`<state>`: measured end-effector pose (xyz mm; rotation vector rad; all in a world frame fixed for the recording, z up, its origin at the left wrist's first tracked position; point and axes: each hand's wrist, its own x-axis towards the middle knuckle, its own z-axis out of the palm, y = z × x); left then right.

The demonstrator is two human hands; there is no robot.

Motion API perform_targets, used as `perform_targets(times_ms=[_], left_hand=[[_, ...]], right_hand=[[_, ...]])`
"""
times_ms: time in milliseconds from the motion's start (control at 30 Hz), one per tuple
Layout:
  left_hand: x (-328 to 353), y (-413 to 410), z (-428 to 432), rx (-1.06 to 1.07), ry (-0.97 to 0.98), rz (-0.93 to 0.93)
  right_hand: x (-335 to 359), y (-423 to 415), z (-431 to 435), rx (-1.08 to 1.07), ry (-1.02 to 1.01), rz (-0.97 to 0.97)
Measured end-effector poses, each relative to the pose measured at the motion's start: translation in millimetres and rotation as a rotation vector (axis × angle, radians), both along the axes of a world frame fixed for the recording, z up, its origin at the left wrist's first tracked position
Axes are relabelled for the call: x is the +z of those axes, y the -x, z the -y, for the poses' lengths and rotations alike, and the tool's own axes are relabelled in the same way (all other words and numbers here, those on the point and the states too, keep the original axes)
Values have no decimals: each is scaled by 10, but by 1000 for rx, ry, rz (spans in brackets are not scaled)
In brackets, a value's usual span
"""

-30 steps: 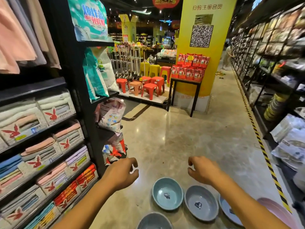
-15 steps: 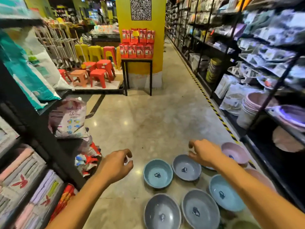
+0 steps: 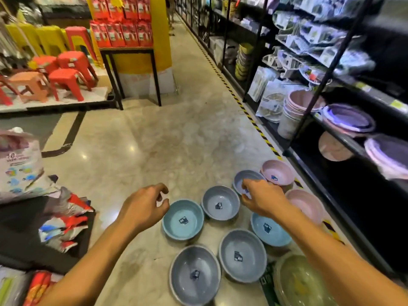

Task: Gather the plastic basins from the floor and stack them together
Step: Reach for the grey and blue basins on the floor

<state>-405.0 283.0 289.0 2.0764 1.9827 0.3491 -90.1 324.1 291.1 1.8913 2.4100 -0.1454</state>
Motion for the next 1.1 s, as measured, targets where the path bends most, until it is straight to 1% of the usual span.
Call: perform_targets(times_ms=[67,133,300,433,500,567,733,867,933,1000,1100], left_hand=[[-108,-9,-119,4,46,1],[-208,2,-279,9,53,9],[-544,51,-700,-41,63,13],[-1024,82,-770,-70,92,-23],[-1371,169,-863,-72,46,-38],[-1745,226,-955,-78,46,-69],[-2990,262,-940,-15,56,-111],[-4152,305,-740,68,118,-152],[-4711,336,-654,91,159,-159],[-5305,364,-565,116,151,-151],[-6158,363,-374,157,194,-116]], right_hand=[[-99,-12,-76,-12,26,11],[-195,-13,-179,-24,30,9],[-565,50,-299,-46,73,-84],[-1047,-9,-360,-28,106,-49],[-1378,12,-513,-3,136,-72],[-1730,59,-681,24,143,-48],[-2994,170,-1100,201,140,53],[-4218,314,-1335,365,206,86],[-4810,376,-1361,409,245,94],[-5455,379,-1361,441,249,101],[-6339,292,-1355,500,252,123]])
